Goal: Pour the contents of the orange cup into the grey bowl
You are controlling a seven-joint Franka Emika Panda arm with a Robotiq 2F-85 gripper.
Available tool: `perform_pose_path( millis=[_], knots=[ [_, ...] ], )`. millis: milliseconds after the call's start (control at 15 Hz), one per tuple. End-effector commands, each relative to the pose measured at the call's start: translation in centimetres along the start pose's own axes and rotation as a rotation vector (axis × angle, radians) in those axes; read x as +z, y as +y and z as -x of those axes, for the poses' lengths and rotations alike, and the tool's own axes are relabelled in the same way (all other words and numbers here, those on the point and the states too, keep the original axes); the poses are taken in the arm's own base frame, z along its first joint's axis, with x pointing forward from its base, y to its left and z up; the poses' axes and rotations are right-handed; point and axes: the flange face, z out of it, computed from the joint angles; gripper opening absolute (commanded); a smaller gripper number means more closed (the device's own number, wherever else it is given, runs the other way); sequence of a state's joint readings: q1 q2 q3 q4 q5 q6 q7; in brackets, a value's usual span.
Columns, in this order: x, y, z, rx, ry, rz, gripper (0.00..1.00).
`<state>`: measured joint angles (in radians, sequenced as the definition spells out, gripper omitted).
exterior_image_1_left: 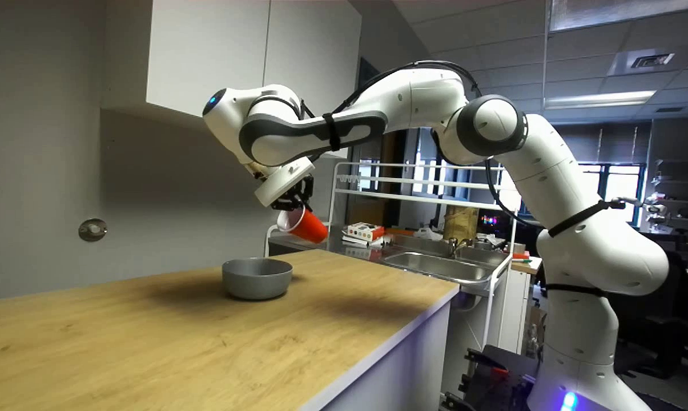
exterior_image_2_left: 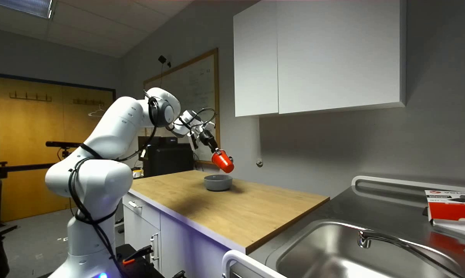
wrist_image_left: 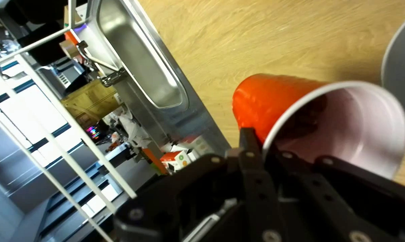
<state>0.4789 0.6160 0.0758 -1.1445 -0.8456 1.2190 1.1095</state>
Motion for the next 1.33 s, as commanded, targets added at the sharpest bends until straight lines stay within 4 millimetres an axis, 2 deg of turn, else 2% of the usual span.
perform_pose_path(
  millis=[0, 667, 1267],
  knots=[
    [-1.4, -0.7, -0.7, 0.073, 0.084, 0.088, 0.05],
    [-3.2, -3.7, 1.4, 0.155, 0.334, 0.311, 0.04],
    [-4.2, -5.0, 3.4, 0.208, 0.497, 0.428, 0.03]
  ],
)
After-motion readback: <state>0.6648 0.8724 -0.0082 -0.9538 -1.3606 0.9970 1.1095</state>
